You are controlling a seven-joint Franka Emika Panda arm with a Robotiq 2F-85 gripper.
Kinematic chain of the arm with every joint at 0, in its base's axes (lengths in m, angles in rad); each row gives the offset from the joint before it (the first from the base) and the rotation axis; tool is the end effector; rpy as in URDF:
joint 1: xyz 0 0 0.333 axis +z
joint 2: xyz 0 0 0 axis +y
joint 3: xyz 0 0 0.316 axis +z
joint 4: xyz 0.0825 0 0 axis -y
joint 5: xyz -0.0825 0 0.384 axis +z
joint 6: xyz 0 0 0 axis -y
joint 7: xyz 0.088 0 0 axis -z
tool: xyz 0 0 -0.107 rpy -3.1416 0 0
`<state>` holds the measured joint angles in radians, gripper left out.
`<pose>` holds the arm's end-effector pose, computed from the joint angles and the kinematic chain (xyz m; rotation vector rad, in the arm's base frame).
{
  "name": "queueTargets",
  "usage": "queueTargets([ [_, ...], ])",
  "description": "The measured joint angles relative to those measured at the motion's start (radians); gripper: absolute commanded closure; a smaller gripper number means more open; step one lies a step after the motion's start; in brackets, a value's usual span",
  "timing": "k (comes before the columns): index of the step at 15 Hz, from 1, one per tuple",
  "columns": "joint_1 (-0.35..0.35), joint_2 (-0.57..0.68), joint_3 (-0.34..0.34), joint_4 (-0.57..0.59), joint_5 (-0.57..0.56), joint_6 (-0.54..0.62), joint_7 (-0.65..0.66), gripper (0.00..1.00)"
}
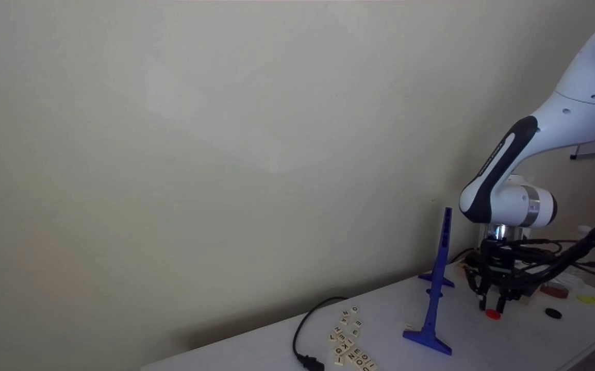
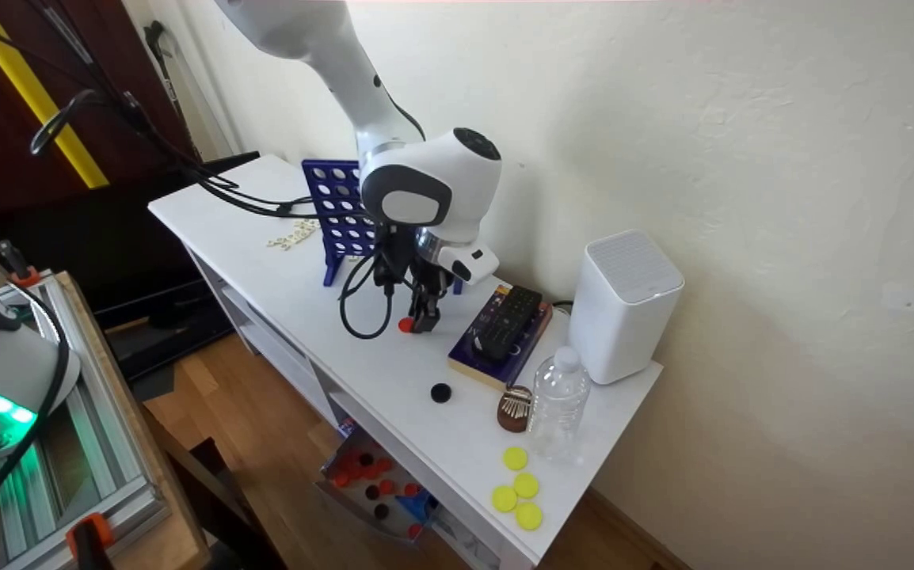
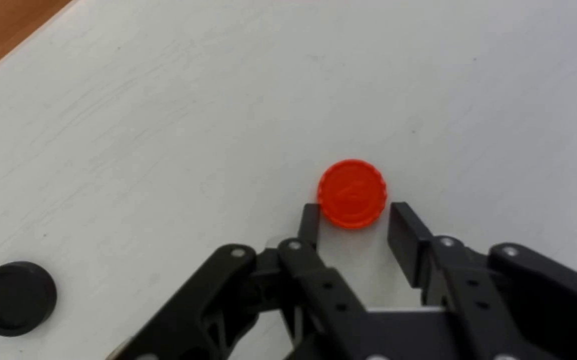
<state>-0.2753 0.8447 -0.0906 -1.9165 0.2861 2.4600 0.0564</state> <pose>0.5248 -0.2052 0.0288 -2.8384 0.9581 0.4133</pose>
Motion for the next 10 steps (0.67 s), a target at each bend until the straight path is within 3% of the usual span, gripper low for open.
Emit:
queueTargets([
  [5, 0.002, 0.004, 0.003, 0.001, 0.0, -0.002, 0.0, 0.01],
  [8, 0.003, 0.013, 0.003, 0.001, 0.0, -0.003, 0.0, 0.13],
  [9, 0.003, 0.015, 0.003, 0.001, 0.0, -0.004, 0.0, 0.32],
  [10, 0.003, 0.016, 0.003, 0.002, 0.0, -0.004, 0.0, 0.38],
])
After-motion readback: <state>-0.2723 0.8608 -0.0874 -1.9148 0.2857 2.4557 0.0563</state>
